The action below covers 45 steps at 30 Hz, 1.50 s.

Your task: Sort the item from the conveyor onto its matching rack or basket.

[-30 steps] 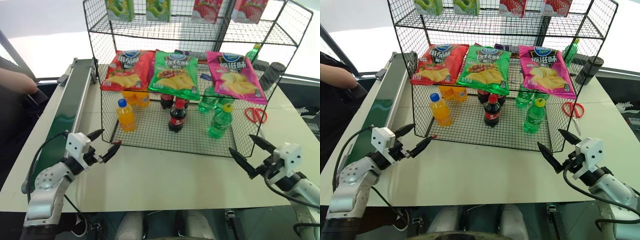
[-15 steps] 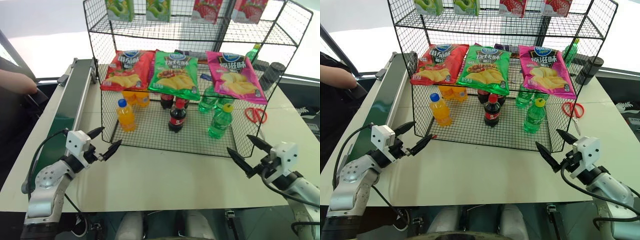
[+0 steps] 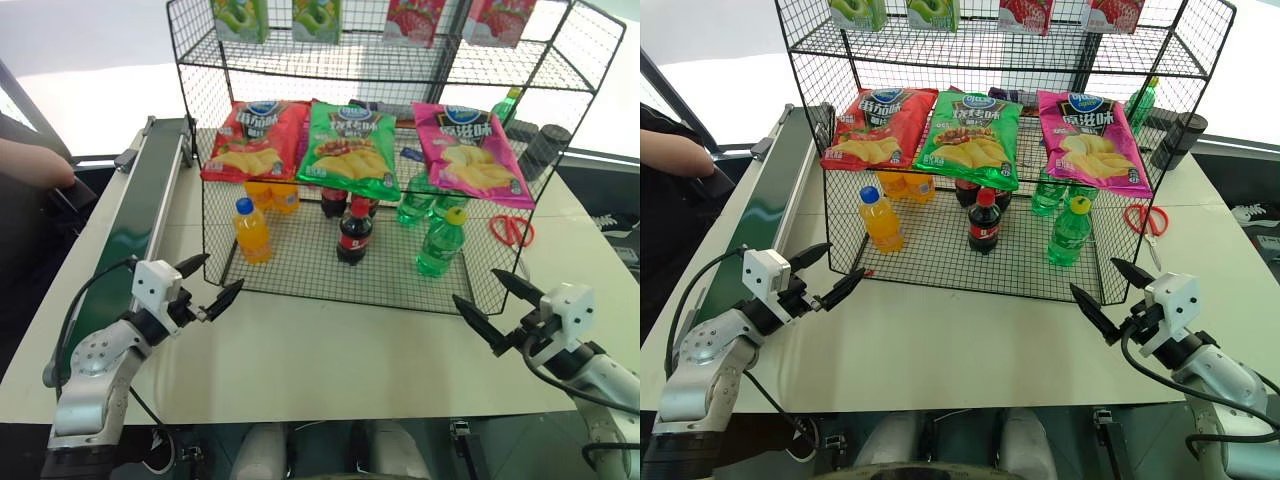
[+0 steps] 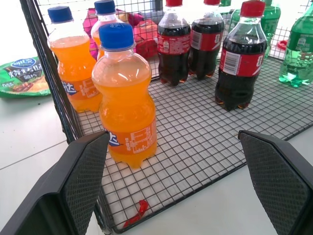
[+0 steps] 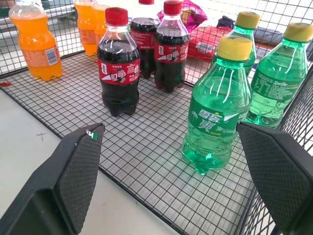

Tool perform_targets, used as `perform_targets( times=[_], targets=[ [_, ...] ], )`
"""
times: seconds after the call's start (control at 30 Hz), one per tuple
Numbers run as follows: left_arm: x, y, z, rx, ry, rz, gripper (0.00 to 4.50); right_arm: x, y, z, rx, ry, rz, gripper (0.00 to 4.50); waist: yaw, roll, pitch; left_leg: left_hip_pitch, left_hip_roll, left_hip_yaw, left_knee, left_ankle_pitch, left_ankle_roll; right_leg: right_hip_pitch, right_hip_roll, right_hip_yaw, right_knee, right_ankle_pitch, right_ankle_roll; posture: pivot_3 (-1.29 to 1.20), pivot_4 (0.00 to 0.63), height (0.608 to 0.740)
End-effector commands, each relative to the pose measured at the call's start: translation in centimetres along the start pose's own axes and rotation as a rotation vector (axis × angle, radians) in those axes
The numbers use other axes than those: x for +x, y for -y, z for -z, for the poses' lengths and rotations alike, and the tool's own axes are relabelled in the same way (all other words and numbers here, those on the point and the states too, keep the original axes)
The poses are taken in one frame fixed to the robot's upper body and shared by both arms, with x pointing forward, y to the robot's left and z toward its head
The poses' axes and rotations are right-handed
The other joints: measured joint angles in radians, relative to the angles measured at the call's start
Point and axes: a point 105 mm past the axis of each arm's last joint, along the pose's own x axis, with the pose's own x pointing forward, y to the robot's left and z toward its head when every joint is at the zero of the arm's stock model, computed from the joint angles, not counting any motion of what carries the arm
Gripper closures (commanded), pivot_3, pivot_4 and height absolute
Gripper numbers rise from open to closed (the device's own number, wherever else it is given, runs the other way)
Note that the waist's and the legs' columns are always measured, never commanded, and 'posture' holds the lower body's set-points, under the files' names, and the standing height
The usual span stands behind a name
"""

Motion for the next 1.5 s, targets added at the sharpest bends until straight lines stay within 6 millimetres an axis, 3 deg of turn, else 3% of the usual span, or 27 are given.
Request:
perform_targets(
  times=[0.03,0.9,1.5],
  targets=[
    [0.0,0.2,-1.2,0.029,0.031,0.011,0.0,0.1,0.0,-0.9,-0.032,0.03,-0.01,0.01,0.0,0.0,0.0,0.0,0.0,0.0,0.0,0.0,0.0,0.0,0.0,0.0,0.0,0.0,0.0,0.0,0.15,0.724],
    [0.7,0.4,-1.2,0.028,0.042,0.018,0.0,0.6,0.3,-0.2,-0.037,0.045,-0.01,0.01,0.0,0.0,0.0,0.0,0.0,0.0,0.001,0.0,0.0,0.001,0.0,0.0,0.0,0.0,0.0,0.0,0.15,0.724],
    [1.0,0.7,-1.0,0.029,0.047,0.021,0.0,1.4,-0.1,-0.9,-0.046,0.058,-0.019,0.01,0.0,0.0,0.0,0.0,0.0,0.0,0.001,0.0,0.0,0.001,0.0,0.0,0.0,0.0,0.0,0.0,0.15,0.724]
  ],
)
